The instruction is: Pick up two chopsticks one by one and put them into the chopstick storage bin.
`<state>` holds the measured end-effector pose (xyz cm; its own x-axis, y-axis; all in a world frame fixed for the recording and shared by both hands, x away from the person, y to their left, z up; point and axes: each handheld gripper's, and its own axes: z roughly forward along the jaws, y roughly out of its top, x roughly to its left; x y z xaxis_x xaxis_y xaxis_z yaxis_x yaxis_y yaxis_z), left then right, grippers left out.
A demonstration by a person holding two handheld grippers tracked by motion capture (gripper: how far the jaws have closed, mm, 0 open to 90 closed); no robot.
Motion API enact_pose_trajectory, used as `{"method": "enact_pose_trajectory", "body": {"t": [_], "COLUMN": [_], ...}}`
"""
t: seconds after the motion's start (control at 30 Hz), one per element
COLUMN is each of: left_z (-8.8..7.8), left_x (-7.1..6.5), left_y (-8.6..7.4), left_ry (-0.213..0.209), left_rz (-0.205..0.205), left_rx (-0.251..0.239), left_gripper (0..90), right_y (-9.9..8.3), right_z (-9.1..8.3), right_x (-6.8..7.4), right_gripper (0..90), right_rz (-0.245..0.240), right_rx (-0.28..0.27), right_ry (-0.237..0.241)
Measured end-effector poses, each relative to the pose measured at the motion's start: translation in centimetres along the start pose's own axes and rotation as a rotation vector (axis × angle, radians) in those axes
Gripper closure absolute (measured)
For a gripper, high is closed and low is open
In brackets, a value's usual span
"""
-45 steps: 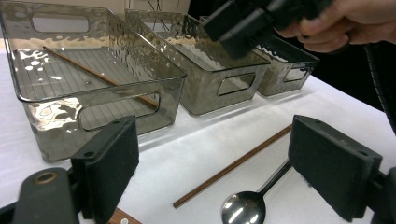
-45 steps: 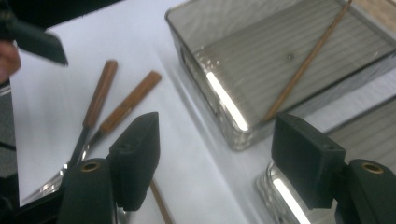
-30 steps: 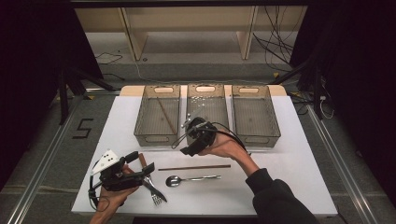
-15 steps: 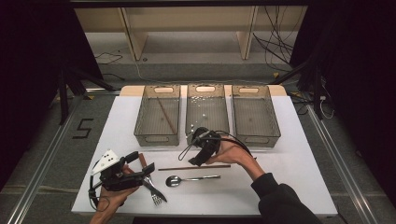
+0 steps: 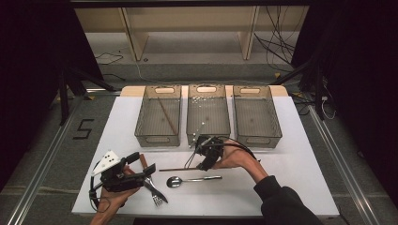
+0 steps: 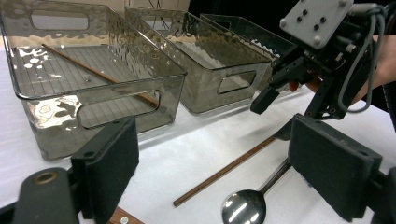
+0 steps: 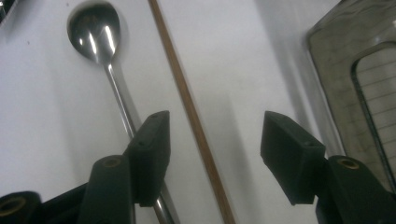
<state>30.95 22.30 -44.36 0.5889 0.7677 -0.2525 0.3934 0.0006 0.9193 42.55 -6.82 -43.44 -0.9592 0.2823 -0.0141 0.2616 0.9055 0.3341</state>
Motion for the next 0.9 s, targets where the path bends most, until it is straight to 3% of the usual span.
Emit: {"method": "enact_pose_trajectory", "body": {"t": [0.17,0.43,0.9], "left_z": [0.0,0.0,0.0], "left_x": [0.0,0.0,0.0], "left_y": [0.0,0.0,0.0], "left_ry": [-0.001,0.0,-0.001], "left_rz": [-0.001,0.0,0.003], "left_rx": [-0.002,-0.001,0.0], "left_gripper": [15.7,15.7,15.7], "right_y": [-0.1,-0.2,0.0], "right_z": [0.8,1.6,2.4], "right_x": [0.1,0.0,0.1], "right_gripper": [51.4,61.7,77.1], "right_rz": [-0.037,-0.05,-0.072], "right_rx": [0.044,0.102,0.15], "right_ry": [0.001,0.012,0.028]}}
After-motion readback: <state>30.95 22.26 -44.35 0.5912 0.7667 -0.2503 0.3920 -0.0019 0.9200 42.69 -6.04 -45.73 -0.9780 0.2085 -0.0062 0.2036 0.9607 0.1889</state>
